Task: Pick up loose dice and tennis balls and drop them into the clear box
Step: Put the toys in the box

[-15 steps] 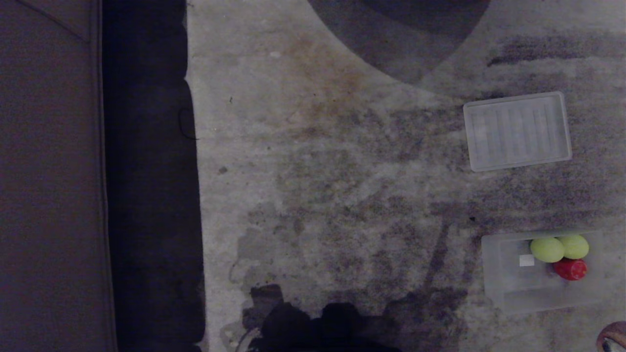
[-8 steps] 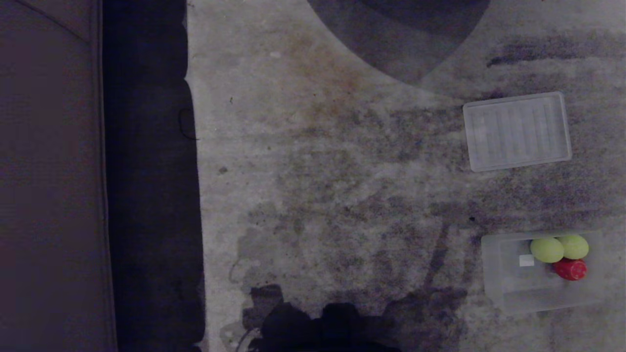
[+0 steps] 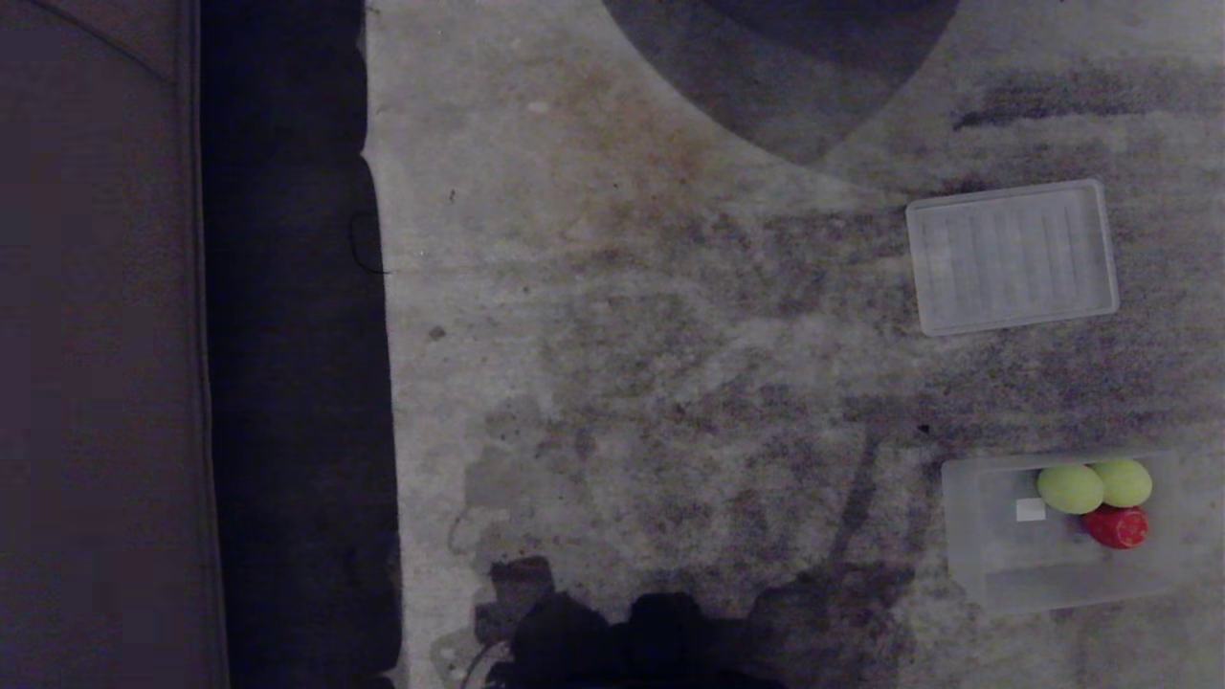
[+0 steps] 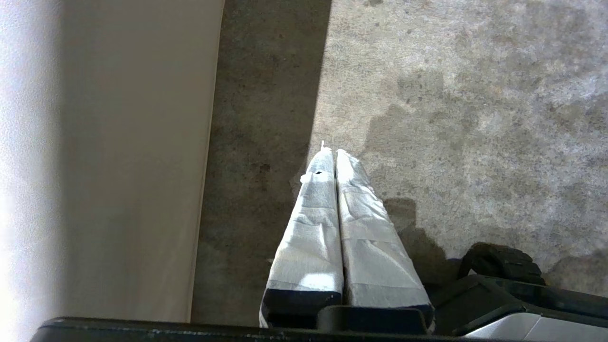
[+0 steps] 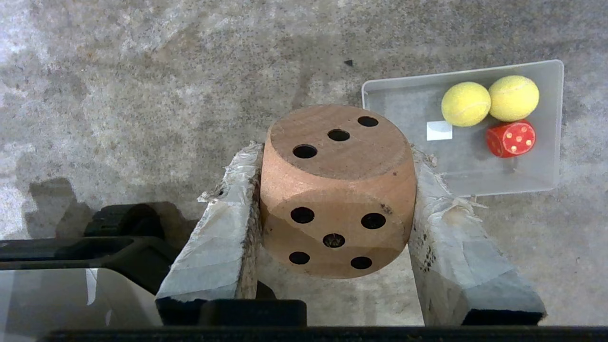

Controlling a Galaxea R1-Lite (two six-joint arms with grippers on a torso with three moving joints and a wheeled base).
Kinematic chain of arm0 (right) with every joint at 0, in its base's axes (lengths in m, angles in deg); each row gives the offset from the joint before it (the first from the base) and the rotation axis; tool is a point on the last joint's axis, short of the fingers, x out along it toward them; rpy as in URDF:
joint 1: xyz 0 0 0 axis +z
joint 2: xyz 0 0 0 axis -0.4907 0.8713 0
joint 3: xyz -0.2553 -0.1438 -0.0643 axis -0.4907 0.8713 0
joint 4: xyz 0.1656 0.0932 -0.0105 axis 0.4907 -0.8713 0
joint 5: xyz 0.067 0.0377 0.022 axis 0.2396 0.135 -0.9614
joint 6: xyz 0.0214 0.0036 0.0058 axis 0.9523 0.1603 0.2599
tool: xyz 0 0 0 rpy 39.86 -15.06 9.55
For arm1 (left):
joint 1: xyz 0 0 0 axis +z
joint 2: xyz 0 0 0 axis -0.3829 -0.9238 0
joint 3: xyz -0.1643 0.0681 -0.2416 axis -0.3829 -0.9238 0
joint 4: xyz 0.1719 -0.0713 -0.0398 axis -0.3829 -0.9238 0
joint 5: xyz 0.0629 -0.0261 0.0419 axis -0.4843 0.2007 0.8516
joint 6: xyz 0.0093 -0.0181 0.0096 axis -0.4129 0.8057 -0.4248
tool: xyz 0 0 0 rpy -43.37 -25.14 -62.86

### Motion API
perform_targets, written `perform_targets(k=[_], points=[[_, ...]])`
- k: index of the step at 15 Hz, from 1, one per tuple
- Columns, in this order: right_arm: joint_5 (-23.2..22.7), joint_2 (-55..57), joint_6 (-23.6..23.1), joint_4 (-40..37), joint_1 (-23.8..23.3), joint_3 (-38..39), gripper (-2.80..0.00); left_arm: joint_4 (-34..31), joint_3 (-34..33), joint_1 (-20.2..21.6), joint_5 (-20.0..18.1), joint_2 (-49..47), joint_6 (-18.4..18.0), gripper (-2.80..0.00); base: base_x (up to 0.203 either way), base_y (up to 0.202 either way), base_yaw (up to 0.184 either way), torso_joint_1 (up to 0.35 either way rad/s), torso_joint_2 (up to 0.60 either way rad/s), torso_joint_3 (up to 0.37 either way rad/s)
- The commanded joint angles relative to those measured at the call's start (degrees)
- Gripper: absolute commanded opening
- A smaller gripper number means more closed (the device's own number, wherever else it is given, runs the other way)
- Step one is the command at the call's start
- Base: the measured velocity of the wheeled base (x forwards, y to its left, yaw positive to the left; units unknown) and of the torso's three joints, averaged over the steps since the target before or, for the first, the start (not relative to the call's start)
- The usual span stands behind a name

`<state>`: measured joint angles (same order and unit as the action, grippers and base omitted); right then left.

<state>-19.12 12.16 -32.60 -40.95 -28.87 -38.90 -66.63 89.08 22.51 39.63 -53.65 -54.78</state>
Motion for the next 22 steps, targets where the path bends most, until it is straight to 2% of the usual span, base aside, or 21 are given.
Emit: perform_targets(k=[1, 14, 22], points=[[0.00, 0.13, 0.03, 0.05, 0.02, 0.62, -2.80, 0.00, 0.00, 0.00, 0.04, 0.05, 0.04, -2.80, 0.000, 0.000, 0.000, 0.000, 0.00, 0.000], [0.00, 0.13, 0.03, 0.05, 0.02, 0.62, -2.80, 0.00, 0.00, 0.00, 0.04, 0.11, 0.18, -2.80, 0.000, 0.000, 0.000, 0.000, 0.00, 0.003], [0.00, 0.13, 0.03, 0.05, 0.02, 0.62, -2.80, 0.00, 0.00, 0.00, 0.04, 0.07, 0.18, -2.80, 0.000, 0.000, 0.000, 0.003, 0.00, 0.176]])
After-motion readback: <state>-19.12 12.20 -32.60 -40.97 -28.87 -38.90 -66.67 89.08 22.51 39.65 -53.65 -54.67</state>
